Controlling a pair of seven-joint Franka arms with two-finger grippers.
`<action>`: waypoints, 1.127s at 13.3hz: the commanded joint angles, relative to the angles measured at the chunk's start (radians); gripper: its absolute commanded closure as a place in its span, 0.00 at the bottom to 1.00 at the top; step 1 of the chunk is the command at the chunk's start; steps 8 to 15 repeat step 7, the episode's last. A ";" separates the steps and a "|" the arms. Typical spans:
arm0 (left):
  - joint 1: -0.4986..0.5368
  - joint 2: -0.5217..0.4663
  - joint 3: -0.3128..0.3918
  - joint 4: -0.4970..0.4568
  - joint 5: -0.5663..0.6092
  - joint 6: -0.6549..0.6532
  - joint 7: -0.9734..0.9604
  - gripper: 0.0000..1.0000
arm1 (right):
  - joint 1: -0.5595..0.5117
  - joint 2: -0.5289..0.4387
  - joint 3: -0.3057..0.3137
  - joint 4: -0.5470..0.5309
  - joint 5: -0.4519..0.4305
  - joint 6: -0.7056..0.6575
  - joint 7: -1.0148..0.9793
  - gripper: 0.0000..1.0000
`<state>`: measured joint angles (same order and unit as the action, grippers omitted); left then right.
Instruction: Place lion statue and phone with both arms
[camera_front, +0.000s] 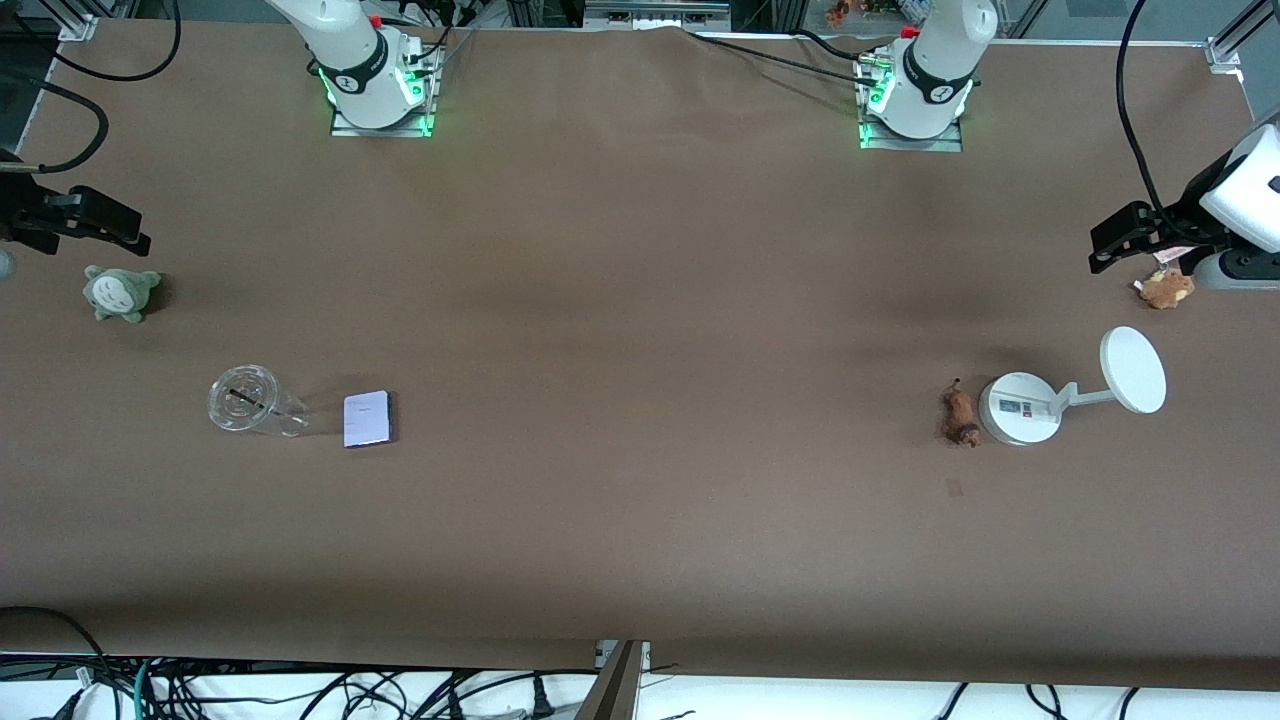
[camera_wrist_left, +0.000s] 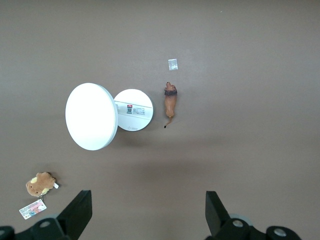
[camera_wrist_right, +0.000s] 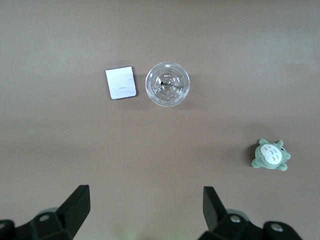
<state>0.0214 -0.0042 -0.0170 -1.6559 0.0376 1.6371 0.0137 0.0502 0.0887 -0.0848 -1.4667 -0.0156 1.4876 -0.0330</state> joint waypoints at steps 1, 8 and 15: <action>0.005 -0.005 -0.001 -0.002 -0.027 -0.011 0.009 0.00 | -0.018 0.006 0.019 0.008 -0.017 -0.020 0.005 0.00; 0.002 0.012 -0.006 -0.005 -0.024 -0.007 -0.003 0.00 | -0.018 0.017 0.016 0.012 -0.011 -0.020 0.004 0.00; 0.002 0.012 -0.006 -0.005 -0.024 -0.007 -0.003 0.00 | -0.018 0.017 0.016 0.012 -0.011 -0.020 0.004 0.00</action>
